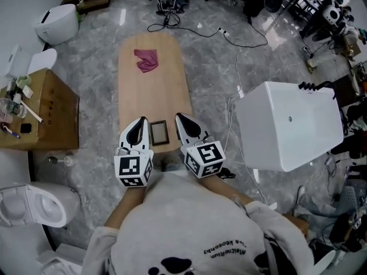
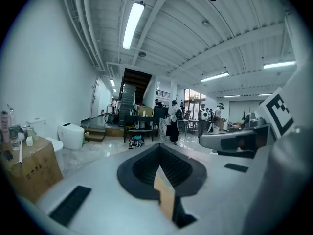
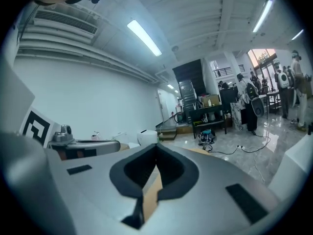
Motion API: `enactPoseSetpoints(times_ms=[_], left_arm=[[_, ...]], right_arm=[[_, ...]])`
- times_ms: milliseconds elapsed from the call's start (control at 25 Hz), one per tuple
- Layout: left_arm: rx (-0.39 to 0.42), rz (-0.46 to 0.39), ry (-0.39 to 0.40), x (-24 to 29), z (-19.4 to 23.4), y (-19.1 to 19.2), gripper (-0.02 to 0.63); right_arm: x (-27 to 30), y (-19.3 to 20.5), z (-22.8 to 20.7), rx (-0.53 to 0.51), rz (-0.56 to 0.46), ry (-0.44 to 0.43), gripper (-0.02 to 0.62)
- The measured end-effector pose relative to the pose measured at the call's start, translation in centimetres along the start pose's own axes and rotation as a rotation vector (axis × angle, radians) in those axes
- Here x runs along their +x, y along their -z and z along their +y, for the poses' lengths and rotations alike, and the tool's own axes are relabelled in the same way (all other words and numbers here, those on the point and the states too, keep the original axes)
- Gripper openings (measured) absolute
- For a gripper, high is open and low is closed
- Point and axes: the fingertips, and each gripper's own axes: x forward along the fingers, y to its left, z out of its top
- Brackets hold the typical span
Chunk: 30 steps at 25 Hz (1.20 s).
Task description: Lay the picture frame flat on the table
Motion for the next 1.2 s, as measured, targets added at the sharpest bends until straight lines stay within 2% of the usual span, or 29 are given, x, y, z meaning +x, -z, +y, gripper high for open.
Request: enactPoseSetpoints(times_ms=[400, 1200], left_arm=[[0.053, -0.091, -0.010, -1.2, -0.9, -4.8, 0.009], [0.065, -0.085, -0.024, -0.6, -2.6, -4.4, 0.009]], right_arm=[[-1.4, -5.5, 0.2, -0.088, -0.119, 0.009, 0.011], [-1.5, -4.2, -0.1, -0.103, -0.079, -0.046, 0.009]])
